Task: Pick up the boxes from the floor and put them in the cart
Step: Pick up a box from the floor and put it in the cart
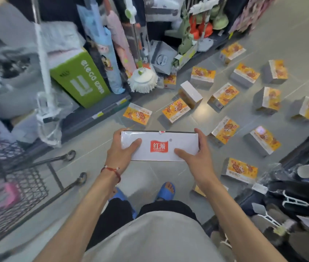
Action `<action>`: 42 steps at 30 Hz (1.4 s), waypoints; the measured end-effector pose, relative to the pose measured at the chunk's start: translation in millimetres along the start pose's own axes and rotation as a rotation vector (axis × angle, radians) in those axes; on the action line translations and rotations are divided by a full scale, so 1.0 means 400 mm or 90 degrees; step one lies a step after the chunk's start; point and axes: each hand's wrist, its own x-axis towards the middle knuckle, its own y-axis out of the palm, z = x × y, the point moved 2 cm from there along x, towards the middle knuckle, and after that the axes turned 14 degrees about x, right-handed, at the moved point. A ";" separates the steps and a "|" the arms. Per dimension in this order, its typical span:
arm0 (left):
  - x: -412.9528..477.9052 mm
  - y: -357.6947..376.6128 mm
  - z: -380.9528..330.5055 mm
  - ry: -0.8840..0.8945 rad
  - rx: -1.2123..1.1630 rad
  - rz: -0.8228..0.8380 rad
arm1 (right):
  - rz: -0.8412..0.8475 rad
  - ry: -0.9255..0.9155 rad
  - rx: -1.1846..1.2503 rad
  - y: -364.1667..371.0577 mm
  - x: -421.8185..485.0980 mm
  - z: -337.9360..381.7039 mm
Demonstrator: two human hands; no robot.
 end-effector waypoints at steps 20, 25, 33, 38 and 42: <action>-0.388 -0.682 0.785 -0.162 -0.187 -0.325 | 0.365 -0.004 -0.123 0.874 -0.436 -0.245; -0.450 -0.794 0.913 -0.228 -0.259 -0.402 | 0.464 -0.017 -0.182 1.067 -0.518 -0.277; -0.421 -0.971 1.064 -0.293 -0.353 -0.526 | 0.607 -0.004 -0.230 1.412 -0.541 -0.314; -0.366 -1.077 1.121 -0.359 -0.389 -0.590 | 0.660 0.009 -0.268 1.619 -0.532 -0.330; -0.338 -1.140 1.173 -0.420 -0.401 -0.616 | 0.723 -0.013 -0.339 1.772 -0.532 -0.350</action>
